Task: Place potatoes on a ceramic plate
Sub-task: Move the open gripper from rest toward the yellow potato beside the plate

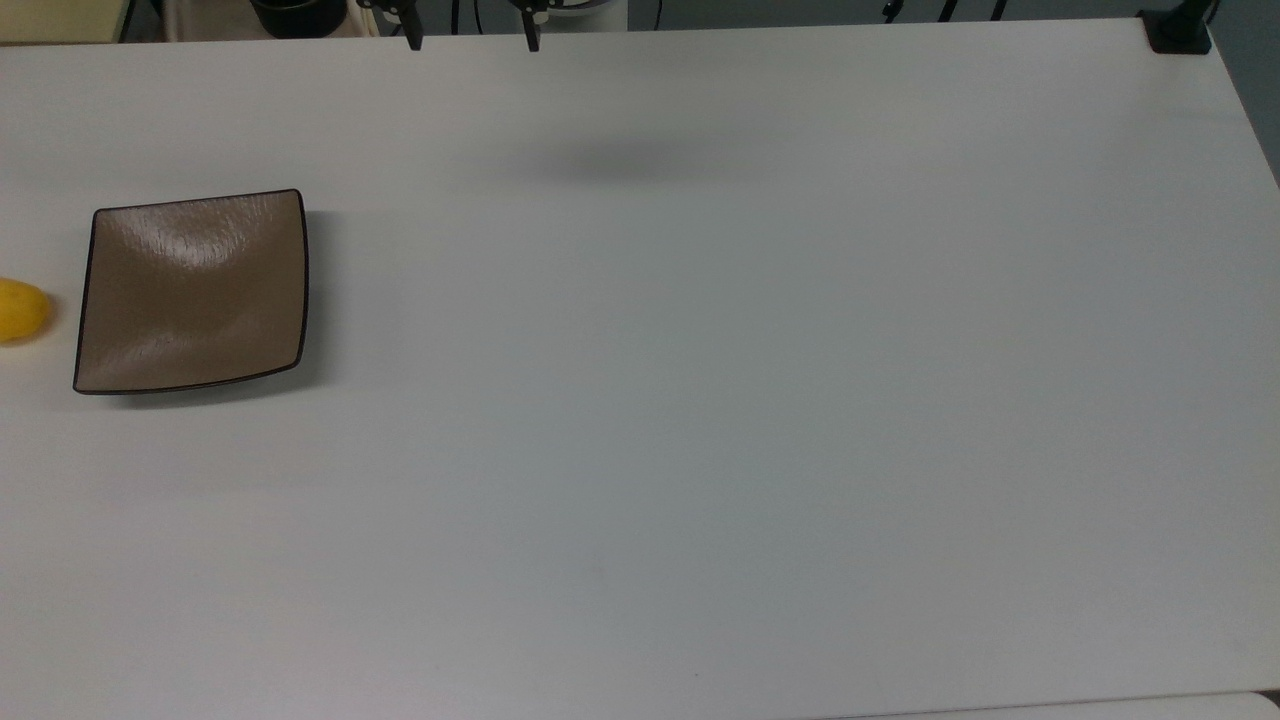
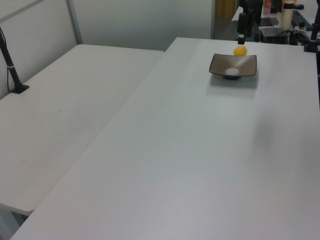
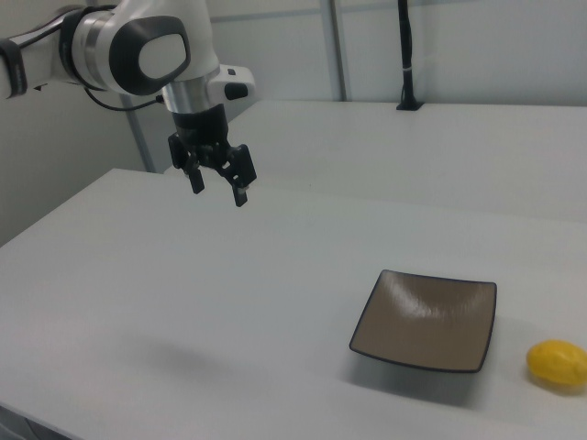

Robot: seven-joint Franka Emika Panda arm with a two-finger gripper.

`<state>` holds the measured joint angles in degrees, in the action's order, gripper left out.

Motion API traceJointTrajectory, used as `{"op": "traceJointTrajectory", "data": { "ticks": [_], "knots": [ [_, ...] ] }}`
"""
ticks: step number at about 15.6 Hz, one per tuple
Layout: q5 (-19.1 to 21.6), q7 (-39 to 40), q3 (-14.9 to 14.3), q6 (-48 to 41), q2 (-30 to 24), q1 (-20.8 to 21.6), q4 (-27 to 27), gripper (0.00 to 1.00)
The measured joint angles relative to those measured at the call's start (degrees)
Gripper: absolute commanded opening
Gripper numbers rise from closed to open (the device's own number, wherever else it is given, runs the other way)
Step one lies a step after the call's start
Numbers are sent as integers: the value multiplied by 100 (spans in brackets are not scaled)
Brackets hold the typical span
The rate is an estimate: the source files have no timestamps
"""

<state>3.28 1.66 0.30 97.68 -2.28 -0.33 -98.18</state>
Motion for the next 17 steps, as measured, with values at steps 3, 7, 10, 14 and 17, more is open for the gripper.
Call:
{"op": "traceJointTrajectory", "data": {
  "ticks": [3, 7, 10, 14, 17],
  "knots": [
    [-2, 0, 4, 0, 0, 94, -17, 100],
    [-7, 0, 4, 0, 0, 94, -19, 100],
    [-37, 1, 4, 0, 0, 94, -19, 100],
    [-132, 1, 4, 0, 7, 92, -21, 100],
    [-220, 1, 4, 0, 12, 91, -21, 100]
  ]
}}
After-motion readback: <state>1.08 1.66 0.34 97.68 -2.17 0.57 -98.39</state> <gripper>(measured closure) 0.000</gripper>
